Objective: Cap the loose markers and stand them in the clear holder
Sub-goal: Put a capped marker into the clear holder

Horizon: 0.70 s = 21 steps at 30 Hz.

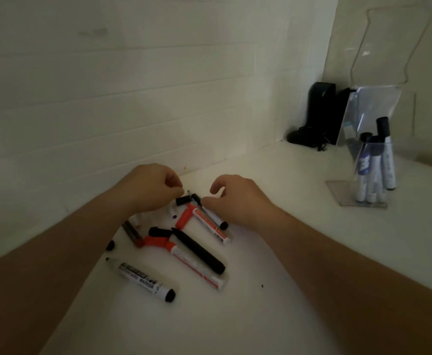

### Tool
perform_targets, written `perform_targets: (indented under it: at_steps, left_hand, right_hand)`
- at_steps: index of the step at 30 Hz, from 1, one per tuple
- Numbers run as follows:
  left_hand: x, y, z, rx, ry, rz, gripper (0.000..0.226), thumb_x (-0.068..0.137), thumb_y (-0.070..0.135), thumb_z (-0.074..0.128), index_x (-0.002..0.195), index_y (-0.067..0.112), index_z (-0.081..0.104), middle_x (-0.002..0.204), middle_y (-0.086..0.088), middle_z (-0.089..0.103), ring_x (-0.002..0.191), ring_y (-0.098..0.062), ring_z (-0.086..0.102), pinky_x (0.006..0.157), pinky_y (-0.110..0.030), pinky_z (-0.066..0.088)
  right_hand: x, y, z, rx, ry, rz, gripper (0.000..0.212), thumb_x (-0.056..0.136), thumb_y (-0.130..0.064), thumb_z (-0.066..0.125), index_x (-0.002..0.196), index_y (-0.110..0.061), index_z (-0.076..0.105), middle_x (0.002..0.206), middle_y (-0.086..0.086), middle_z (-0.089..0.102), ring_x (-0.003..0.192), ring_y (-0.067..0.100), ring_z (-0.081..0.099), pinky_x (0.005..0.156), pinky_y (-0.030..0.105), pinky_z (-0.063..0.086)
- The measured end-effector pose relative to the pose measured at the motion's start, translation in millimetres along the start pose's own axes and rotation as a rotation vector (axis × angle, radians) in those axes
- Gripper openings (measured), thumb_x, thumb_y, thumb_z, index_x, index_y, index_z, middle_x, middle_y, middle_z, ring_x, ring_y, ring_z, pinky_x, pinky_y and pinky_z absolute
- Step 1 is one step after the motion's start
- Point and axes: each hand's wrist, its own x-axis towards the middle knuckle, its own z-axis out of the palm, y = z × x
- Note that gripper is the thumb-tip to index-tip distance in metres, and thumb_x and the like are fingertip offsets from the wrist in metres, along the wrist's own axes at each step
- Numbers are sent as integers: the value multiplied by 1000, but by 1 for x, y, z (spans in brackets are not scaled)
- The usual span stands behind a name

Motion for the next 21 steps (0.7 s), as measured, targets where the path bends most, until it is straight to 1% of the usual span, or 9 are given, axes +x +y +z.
perform_targets:
  at_steps: [2,4,6,9,10,13,15,18,21]
  left_hand:
    - [2,-2,2,59,-31,13,19,84,50,69,96,37,75,102,14,69,93,-8,61,84,-30,53]
    - [4,-1,5,116,-59,25,24,83,56,67,97,39,76,102,14,69,95,-11,61,89,-34,54]
    - [5,2,9,174,-78,26,28,83,61,64,100,41,75,103,15,69,100,-15,61,92,-38,52]
    - [8,6,14,221,-82,14,24,86,57,63,102,41,72,107,14,70,103,-17,60,95,-40,50]
    - [9,8,15,218,-66,-3,22,87,55,63,102,41,72,107,13,70,103,-18,60,94,-40,50]
    - [11,15,19,46,54,-29,15,90,41,68,103,36,69,107,7,69,98,-18,60,88,-34,49]
    - [8,27,24,-136,152,-4,14,90,33,71,103,31,68,103,7,68,94,-15,60,79,-27,43]
    - [4,53,28,-297,236,54,19,88,30,74,106,30,69,99,13,69,85,-7,62,69,-17,41]
    - [0,69,35,-408,261,60,19,85,29,77,103,31,74,93,16,71,78,1,63,65,-16,43]
  right_hand:
    - [1,3,0,-47,26,-8,39,88,-45,67,121,-25,62,106,-4,63,97,14,60,75,28,47]
    - [1,6,-5,-98,42,-9,36,95,-34,57,128,-21,62,119,3,65,110,20,59,88,29,48]
    - [2,7,-6,-161,45,-24,36,99,-32,50,129,-18,63,127,9,63,114,26,58,94,32,48]
    - [1,5,0,-268,21,-13,40,93,-48,55,118,-16,61,116,9,55,106,28,57,81,36,49]
    - [0,6,0,-316,8,-15,33,93,-43,57,109,-14,59,112,10,54,103,29,57,75,33,45]
    - [-2,8,-13,-426,-9,-9,14,94,-20,56,103,-9,56,113,17,59,98,32,59,69,29,36]
    - [-7,14,-30,-422,9,13,19,95,-22,57,108,-9,58,112,13,62,89,29,57,69,29,39]
    - [-11,25,-54,-338,72,49,25,90,-28,59,111,-16,65,106,7,66,87,24,60,69,33,50]
    - [-18,44,-67,-246,230,10,25,95,-26,53,116,-25,67,101,3,62,83,21,56,67,34,47]
